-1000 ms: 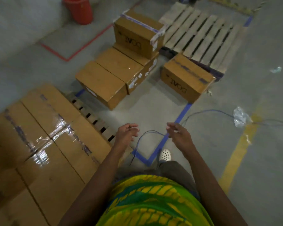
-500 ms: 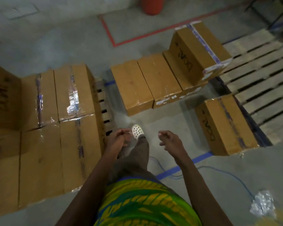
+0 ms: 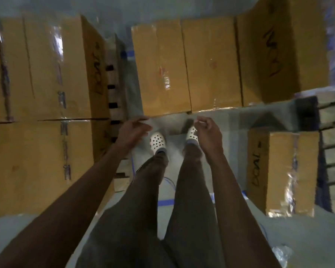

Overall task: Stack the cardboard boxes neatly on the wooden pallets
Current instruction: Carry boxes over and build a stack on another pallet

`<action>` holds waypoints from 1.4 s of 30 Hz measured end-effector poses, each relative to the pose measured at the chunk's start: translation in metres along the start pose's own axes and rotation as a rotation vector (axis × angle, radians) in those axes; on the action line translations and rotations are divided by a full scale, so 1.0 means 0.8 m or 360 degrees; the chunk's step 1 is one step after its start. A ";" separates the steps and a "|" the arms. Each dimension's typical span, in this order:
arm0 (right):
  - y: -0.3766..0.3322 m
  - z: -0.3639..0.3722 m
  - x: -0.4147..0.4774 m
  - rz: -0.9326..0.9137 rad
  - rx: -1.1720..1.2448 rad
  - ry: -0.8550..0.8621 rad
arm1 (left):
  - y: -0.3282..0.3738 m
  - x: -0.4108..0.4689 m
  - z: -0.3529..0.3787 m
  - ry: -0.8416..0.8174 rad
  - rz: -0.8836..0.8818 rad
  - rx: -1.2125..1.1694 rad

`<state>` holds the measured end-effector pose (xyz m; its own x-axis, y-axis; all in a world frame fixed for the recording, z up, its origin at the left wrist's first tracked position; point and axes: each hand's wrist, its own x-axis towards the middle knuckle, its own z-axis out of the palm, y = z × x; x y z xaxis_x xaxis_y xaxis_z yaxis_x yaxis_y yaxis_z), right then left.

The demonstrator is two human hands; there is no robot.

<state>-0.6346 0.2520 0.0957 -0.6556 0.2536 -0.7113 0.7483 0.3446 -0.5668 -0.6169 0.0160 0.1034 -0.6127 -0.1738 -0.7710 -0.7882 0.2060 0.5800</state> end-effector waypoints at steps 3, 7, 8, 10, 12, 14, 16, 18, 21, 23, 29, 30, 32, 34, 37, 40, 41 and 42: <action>0.032 0.044 0.136 0.0012 -0.0160 -0.0069 | -0.044 0.132 0.047 0.0046 -0.0114 0.0058; 0.062 0.105 0.283 -0.0013 -0.0441 -0.0205 | -0.114 0.299 0.099 0.0245 -0.0396 0.0136; 0.068 0.118 0.315 -0.0025 -0.0492 -0.0210 | -0.132 0.332 0.107 0.0290 -0.0459 0.0205; 0.078 0.141 0.367 -0.0036 -0.0564 -0.0222 | -0.161 0.384 0.116 0.0426 -0.0586 0.0222; 0.090 0.164 0.407 -0.0014 -0.0577 -0.0234 | -0.188 0.424 0.117 0.0514 -0.0766 0.0074; 0.109 0.183 0.434 -0.0007 -0.0605 -0.0225 | -0.216 0.456 0.121 0.0578 -0.0897 -0.0041; 0.130 0.201 0.447 -0.0029 -0.0665 -0.0170 | -0.237 0.479 0.126 0.0611 -0.0840 -0.0059; 0.151 0.216 0.450 -0.0096 -0.0704 -0.0048 | -0.251 0.485 0.133 0.0675 -0.0685 -0.0105; 0.170 0.229 0.443 -0.0200 -0.0809 0.0164 | -0.266 0.478 0.134 0.0682 -0.0434 -0.0246; 0.176 0.238 0.438 -0.0216 -0.0871 0.0218 | -0.278 0.486 0.124 0.0642 -0.0430 -0.0233; 0.180 0.253 0.417 -0.0097 -0.0698 0.0151 | -0.326 0.518 0.120 0.0553 -0.0472 -0.0345; 0.179 0.255 0.417 -0.0042 -0.0638 0.0145 | -0.347 0.526 0.121 0.0555 -0.0465 -0.0377; 0.172 0.259 0.425 0.0129 -0.0541 0.0119 | -0.369 0.536 0.119 0.0565 -0.0477 -0.0421; 0.160 0.262 0.433 0.0257 -0.0598 0.0151 | -0.303 0.503 0.112 0.0572 -0.0456 -0.0432; 0.124 0.265 0.416 0.0250 -0.0686 0.0297 | -0.213 0.455 0.091 0.0715 -0.0365 -0.0387; 0.063 0.241 0.366 0.0124 -0.0593 0.0458 | -0.155 0.402 0.052 0.0934 -0.0278 -0.0330; 0.035 0.226 0.342 0.0103 -0.0568 0.0506 | -0.133 0.377 0.037 0.0985 -0.0215 -0.0315; 0.008 0.208 0.316 0.0093 -0.0538 0.0545 | -0.111 0.348 0.022 0.1039 -0.0180 -0.0298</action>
<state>-0.7785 0.1677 -0.1568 -0.6517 0.5445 -0.5281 0.7471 0.5811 -0.3227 -0.7165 -0.0336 -0.1679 -0.3889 -0.7413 -0.5470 -0.8102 -0.0074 0.5861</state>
